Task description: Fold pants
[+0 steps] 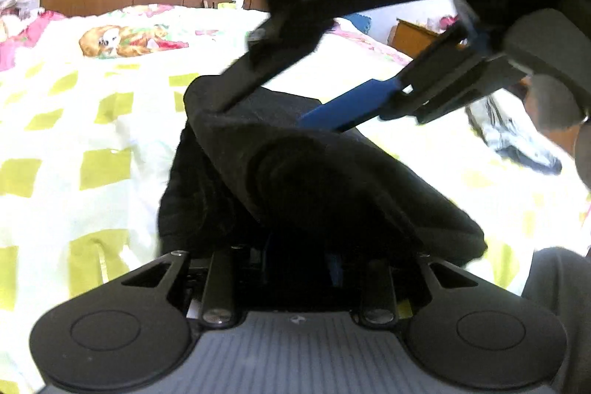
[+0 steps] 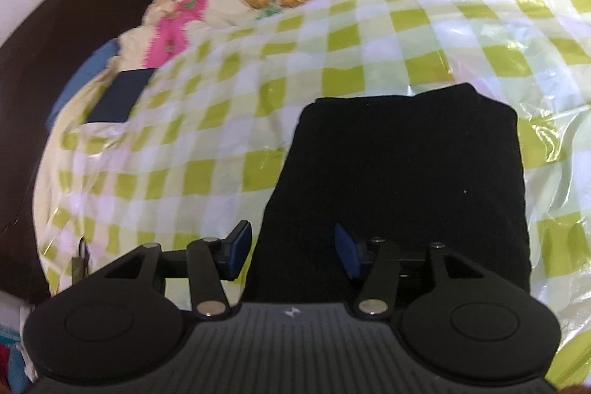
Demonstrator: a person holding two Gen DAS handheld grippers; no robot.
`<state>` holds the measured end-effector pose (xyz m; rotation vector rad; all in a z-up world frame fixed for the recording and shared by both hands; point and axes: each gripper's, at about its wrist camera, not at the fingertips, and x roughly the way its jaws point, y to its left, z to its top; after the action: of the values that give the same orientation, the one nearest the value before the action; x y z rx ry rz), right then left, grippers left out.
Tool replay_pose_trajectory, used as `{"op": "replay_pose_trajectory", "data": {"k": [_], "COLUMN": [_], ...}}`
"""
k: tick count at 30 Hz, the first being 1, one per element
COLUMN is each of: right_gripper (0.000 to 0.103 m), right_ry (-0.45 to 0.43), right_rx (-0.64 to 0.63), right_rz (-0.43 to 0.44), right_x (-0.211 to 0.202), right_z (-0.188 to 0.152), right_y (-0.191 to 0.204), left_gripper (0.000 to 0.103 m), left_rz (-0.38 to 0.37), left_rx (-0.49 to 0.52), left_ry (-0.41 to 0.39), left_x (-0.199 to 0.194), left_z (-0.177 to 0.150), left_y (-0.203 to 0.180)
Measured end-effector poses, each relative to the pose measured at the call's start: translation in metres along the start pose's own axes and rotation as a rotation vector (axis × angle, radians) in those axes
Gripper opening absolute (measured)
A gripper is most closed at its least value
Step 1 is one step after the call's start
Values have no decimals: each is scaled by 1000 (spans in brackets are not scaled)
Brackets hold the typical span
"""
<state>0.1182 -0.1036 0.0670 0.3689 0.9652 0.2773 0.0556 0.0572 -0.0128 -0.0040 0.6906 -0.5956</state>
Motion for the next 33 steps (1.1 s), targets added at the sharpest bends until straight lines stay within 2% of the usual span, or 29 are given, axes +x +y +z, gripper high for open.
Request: {"op": "replay_pose_trajectory", "data": {"k": [3,6,11,14,17,19,23,27,30,32,33], "right_gripper": [52,53,55,55,55,55,56,56,56,56,53], "right_ry": [-43,-44,-9,-45,-69,-80,-115,-144,-144,-146,-149], "right_rx": [-63,-123,-77,-115,-165,-202,-301,-419,-506,-586,-616], "right_rz": [-12,-67,12,43,78,97,121,156,176,140,120], "right_x": [-14,-13,-1,-5,-11,-11,-9,-4,8,18,24], "right_z": [-10,-22,-46,-54,-60,-65,-73,-77,-77,-80,-82], "right_y": [-8,-22,-43,-45,-46,-46,-41,-27,-14,-5,-2], "left_gripper": [48,53,53,53,58,61,63,63,52,44,42], "left_rz": [29,107,239,206,189,173,166,120,115,110,111], "left_rx": [9,10,-43,-86,-62,-31,58,57,83,108,118], "left_ry": [9,40,106,85,53,51,121,201,238,242,242], "left_x": [-20,-37,-51,-63,-64,-52,2,53,75,82,82], "left_z": [-10,-19,-18,-4,22,42,76,99,109,114,115], "left_y": [4,15,39,50,52,50,40,45,40,36,34]}}
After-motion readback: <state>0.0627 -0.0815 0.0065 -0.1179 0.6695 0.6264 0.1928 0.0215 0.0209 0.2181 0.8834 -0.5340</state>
